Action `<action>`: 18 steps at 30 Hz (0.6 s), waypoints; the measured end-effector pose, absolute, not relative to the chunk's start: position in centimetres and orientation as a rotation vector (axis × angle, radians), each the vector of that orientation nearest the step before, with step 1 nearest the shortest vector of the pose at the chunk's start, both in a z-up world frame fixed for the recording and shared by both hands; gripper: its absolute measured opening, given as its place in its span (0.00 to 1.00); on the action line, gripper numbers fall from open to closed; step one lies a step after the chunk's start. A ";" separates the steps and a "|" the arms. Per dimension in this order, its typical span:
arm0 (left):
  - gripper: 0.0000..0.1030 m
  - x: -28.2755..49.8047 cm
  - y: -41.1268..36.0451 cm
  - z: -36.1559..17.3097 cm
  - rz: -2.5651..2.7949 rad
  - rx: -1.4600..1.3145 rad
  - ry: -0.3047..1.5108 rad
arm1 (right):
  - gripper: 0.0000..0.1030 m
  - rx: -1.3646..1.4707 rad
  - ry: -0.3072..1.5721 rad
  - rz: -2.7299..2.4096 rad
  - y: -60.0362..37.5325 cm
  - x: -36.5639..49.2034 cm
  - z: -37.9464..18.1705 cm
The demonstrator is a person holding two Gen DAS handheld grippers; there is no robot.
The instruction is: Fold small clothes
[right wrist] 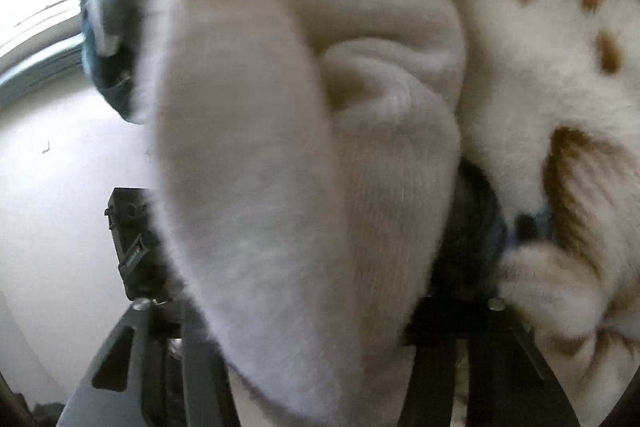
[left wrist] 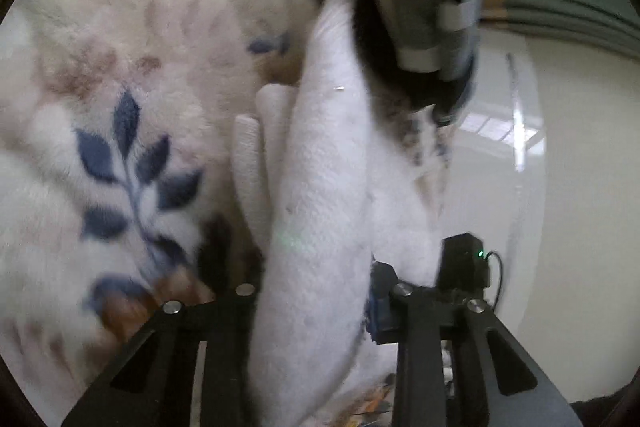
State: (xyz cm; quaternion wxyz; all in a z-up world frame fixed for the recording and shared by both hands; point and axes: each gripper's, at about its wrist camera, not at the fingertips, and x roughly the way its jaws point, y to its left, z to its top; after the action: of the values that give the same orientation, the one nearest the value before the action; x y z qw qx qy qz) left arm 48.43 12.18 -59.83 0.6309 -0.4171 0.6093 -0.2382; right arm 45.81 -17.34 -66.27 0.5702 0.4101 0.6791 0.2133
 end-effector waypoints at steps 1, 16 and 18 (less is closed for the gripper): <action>0.26 48.1 12.3 -58.4 -0.554 -0.949 1.385 | 0.48 0.947 1.586 0.503 -17.1 45.6 -65.3; 0.26 63.0 10.5 -36.7 -0.684 -0.831 1.070 | 0.47 0.772 1.241 0.625 -17.8 56.1 -40.1; 0.26 66.6 11.0 -36.9 -0.672 -0.795 1.042 | 0.47 0.766 1.205 0.626 -18.2 60.0 -39.3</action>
State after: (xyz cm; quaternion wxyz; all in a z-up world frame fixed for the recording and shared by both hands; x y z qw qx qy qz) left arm 66.62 10.99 -36.91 0.7409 -0.3626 0.4751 -0.3064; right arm 59.96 -18.22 -39.33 0.7112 0.3456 0.5433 0.2822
